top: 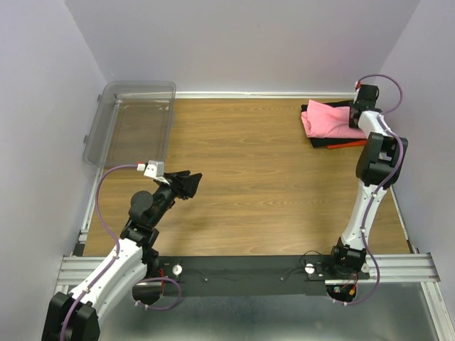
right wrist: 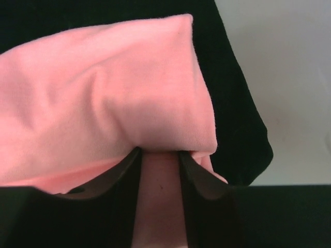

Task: Fold and stack the t-shirts
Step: Neatly place the folded tshirt to the corner

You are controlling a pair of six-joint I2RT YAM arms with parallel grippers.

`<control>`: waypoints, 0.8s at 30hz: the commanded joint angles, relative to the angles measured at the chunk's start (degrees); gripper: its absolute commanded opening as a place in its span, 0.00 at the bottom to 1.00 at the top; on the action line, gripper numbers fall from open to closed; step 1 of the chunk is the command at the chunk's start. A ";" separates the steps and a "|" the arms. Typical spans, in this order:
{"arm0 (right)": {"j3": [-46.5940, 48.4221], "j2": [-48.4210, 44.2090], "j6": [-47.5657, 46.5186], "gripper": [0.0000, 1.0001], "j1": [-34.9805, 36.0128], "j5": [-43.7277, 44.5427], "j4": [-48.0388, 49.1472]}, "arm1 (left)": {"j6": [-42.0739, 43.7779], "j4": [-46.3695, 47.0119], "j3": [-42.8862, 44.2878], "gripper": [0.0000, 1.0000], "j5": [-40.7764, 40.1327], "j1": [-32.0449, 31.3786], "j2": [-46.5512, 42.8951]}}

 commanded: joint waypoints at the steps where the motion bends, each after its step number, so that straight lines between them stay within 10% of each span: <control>1: 0.93 -1.32 -0.73 0.45 -0.96 -7.92 -4.98 | 1.00 1.29 0.17 0.64 0.67 -0.13 0.30; 9: 3.58 -5.37 0.50 0.51 -0.70 -18.39 -2.00 | 1.27 1.29 1.22 0.64 0.49 -0.22 0.92; 24: 2.16 -1.42 2.79 0.49 -0.26 -12.24 12.25 | 3.20 2.96 5.09 0.64 -1.53 -0.13 4.70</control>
